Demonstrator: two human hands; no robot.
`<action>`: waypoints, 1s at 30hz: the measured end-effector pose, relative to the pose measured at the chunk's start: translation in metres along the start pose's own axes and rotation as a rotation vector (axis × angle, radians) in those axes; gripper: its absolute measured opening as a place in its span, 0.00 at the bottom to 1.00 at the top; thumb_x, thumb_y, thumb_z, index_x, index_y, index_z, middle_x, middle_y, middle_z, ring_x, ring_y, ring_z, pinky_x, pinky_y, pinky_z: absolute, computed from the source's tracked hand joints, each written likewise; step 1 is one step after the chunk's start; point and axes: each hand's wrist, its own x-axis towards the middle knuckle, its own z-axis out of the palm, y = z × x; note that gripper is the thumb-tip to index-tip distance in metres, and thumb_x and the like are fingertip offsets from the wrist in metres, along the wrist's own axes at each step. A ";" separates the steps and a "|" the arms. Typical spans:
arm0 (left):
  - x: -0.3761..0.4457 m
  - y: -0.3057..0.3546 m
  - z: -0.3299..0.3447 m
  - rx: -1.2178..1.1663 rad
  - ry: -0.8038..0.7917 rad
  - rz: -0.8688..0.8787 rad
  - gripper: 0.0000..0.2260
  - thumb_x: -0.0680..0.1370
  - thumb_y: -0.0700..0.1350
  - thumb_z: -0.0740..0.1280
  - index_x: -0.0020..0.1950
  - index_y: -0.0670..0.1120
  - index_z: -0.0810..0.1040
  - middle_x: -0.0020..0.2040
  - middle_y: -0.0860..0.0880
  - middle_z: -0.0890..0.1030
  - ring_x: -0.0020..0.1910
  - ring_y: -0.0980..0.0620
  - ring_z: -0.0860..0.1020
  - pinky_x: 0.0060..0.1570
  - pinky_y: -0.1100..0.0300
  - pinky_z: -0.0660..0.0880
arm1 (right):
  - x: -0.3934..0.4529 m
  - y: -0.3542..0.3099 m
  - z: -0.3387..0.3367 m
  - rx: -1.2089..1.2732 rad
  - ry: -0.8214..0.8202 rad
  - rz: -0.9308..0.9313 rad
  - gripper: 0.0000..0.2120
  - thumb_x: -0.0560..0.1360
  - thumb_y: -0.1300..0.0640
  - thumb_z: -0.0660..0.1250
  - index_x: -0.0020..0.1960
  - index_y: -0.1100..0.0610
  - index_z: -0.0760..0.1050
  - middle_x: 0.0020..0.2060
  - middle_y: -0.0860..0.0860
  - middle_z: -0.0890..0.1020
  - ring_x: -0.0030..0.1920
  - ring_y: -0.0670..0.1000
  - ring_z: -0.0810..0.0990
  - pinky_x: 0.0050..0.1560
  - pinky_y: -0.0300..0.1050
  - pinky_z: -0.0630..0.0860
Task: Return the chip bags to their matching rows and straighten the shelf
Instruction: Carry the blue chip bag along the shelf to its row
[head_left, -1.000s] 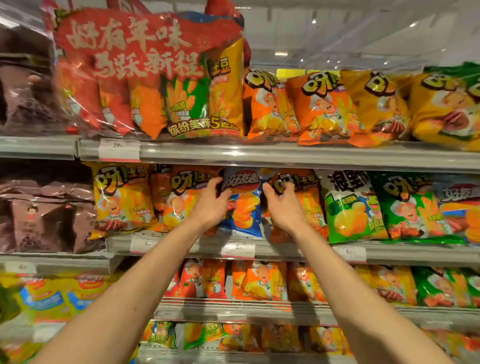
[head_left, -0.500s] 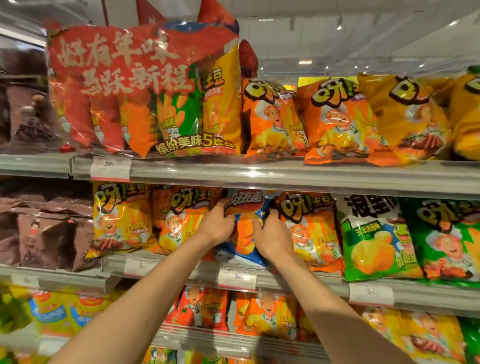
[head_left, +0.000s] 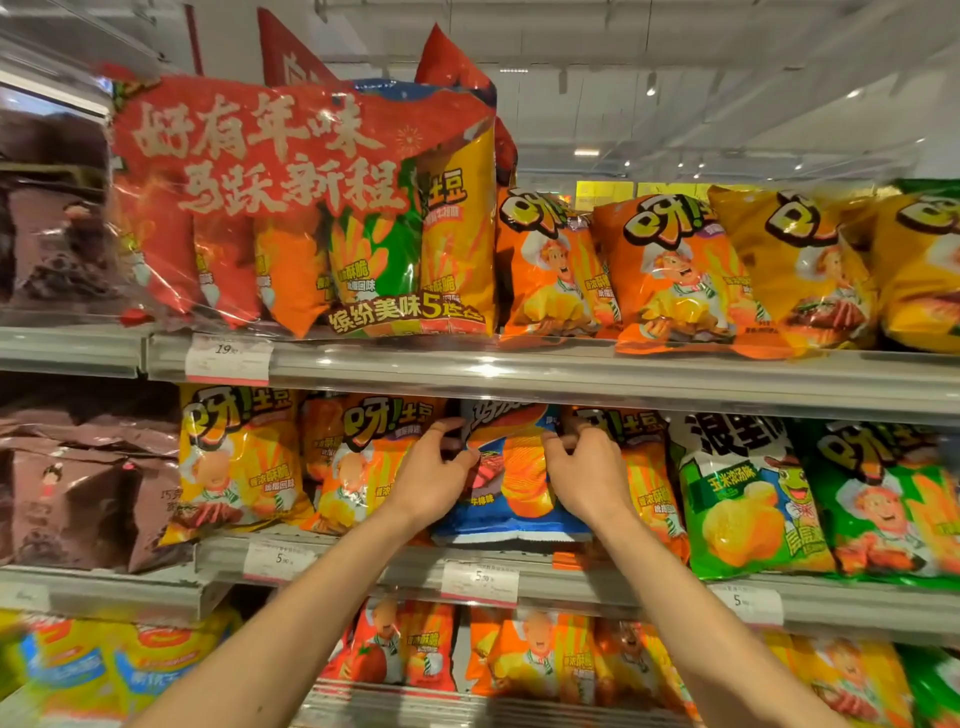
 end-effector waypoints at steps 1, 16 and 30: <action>-0.001 0.001 -0.002 0.004 0.001 0.015 0.21 0.80 0.47 0.68 0.73 0.48 0.68 0.57 0.49 0.79 0.54 0.49 0.79 0.50 0.58 0.77 | 0.000 0.001 -0.002 0.044 -0.006 0.016 0.14 0.81 0.49 0.63 0.44 0.58 0.78 0.32 0.48 0.79 0.44 0.56 0.81 0.48 0.48 0.74; -0.052 -0.015 -0.018 -0.169 -0.156 0.079 0.23 0.81 0.51 0.67 0.74 0.57 0.64 0.53 0.54 0.82 0.46 0.64 0.82 0.39 0.73 0.75 | -0.066 0.007 -0.019 0.340 -0.026 0.013 0.10 0.81 0.54 0.64 0.62 0.53 0.73 0.31 0.52 0.77 0.30 0.37 0.75 0.34 0.26 0.70; -0.125 0.049 0.066 -0.213 -0.298 0.167 0.21 0.79 0.49 0.68 0.70 0.60 0.65 0.53 0.53 0.82 0.41 0.57 0.84 0.46 0.54 0.81 | -0.129 0.074 -0.133 0.385 0.035 0.098 0.11 0.81 0.57 0.64 0.62 0.56 0.71 0.24 0.36 0.75 0.27 0.37 0.73 0.33 0.28 0.70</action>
